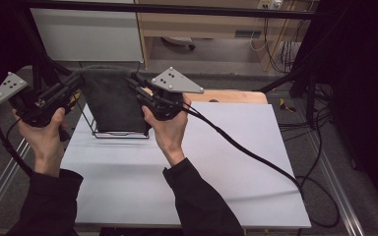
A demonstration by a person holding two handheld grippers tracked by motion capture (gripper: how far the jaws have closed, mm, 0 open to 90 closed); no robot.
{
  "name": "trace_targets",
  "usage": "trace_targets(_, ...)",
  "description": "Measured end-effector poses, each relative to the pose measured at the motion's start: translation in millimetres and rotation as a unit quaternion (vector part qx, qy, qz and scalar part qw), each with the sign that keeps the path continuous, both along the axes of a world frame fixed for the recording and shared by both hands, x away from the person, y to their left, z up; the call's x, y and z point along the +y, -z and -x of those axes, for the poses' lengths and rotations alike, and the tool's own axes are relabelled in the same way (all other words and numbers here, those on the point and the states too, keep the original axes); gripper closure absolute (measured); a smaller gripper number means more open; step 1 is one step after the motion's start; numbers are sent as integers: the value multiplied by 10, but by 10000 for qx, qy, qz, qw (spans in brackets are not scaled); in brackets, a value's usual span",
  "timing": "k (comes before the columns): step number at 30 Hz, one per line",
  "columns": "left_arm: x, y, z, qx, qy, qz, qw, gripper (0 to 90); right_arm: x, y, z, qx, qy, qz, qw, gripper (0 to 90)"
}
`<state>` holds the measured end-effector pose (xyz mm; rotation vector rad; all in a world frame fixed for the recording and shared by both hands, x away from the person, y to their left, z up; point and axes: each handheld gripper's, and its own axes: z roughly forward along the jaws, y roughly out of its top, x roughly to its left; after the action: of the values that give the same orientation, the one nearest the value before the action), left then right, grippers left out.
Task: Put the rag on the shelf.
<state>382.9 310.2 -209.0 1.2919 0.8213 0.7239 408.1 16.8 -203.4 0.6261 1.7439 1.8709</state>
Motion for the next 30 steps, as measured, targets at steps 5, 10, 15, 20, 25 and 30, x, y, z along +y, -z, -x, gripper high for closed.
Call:
trace_targets(5,68,-95,-17,-87,-68,53,9999,813,85,-98,-46,-53,-13,-44,10000,790)
trace_targets(10,135,-186,-26,-172,-124,105,9997,813,168,-192,-84,-136,-10,-84,9999,790)
trace_targets(15,201,-278,-48,-223,-198,146,9995,814,260,-303,-113,-240,-2,-49,9997,791)
trace_targets(20,266,-382,-73,-262,-202,221,9992,814,332,-435,-150,-311,-5,-59,9995,791)
trace_targets(25,290,-485,-107,-317,-275,189,9989,813,393,-550,-212,-365,36,-75,9993,792)
trace_targets(30,288,-593,-166,-341,-321,159,9988,814,410,-605,-266,-388,50,-121,9992,792)
